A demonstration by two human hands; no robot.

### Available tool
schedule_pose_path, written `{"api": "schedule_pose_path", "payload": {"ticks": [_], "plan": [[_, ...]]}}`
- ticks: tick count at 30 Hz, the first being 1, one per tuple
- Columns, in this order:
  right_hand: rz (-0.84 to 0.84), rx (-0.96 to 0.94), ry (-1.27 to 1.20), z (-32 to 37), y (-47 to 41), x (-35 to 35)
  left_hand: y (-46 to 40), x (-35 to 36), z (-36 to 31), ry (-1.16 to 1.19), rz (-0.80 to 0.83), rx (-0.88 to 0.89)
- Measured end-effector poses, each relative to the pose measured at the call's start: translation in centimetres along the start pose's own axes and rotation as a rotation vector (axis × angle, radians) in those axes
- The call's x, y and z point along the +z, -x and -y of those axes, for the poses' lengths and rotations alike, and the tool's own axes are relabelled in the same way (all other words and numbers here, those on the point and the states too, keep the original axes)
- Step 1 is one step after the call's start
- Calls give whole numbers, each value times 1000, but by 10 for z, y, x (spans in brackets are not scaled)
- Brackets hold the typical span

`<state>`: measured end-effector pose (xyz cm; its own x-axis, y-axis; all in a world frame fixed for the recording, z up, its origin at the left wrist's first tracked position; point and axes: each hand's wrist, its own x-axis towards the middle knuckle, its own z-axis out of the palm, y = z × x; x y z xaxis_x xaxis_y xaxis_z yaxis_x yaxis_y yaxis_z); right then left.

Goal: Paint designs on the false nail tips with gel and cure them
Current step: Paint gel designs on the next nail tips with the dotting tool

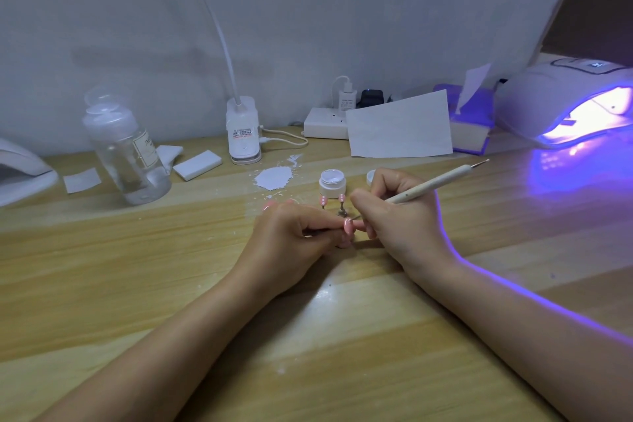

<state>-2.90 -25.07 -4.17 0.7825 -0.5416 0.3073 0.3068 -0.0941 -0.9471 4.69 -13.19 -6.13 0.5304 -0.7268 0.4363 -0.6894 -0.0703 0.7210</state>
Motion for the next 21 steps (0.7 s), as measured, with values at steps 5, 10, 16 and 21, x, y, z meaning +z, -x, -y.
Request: {"api": "schedule_pose_path", "payload": {"ticks": [5,10,16,21], "plan": [[1,3,7,0,0,0,0,0,0,-28,-4,7],[-29,23,-34,2,0,0,-1,0,0,1,7,4],[-59,49,-69,-1,-3,-2,-1,0,0,8,-2,-5],[-17,-30,49,-5,-1,-3,-1,0,1,27,9,-27]]}}
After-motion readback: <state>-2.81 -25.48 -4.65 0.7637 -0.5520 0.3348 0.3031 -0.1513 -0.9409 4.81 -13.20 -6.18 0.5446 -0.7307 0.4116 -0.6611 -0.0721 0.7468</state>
